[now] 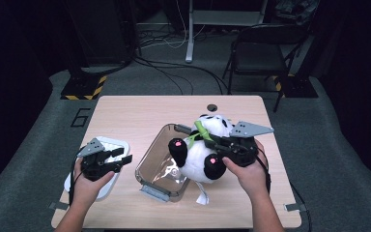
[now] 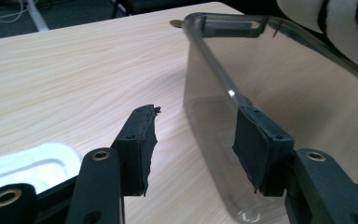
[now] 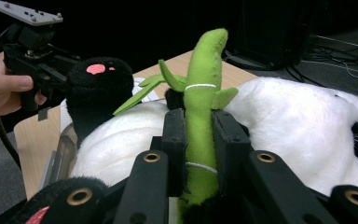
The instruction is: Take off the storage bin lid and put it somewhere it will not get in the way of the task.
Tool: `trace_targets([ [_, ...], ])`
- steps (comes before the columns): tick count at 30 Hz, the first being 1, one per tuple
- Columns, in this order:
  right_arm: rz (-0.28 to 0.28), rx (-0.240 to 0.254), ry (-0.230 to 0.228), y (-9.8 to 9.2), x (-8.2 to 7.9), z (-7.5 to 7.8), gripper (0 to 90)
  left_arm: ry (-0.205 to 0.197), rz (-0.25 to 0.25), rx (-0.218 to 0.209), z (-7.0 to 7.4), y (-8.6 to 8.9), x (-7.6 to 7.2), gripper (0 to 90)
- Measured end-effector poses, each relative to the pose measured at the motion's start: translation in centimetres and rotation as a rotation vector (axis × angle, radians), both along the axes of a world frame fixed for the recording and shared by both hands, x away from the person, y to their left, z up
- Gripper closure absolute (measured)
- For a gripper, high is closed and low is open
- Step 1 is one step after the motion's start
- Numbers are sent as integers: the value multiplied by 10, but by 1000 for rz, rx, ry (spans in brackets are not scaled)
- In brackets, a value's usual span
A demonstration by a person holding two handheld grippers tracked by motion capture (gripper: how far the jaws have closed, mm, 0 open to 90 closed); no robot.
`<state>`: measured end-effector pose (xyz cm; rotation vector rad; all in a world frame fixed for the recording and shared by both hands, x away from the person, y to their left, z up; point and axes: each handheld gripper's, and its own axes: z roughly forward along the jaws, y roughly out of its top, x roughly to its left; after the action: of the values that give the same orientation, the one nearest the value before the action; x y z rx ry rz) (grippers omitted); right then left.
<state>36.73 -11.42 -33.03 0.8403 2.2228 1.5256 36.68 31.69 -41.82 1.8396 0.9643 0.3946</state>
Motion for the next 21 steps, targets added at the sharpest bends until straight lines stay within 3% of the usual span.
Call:
trace_targets([
  [7,20,26,7,23,9,0,760,7,40,18,-3,12,-4,482],
  [21,86,36,10,72,19,-8,760,13,83,6,-7,22,-11,480],
])
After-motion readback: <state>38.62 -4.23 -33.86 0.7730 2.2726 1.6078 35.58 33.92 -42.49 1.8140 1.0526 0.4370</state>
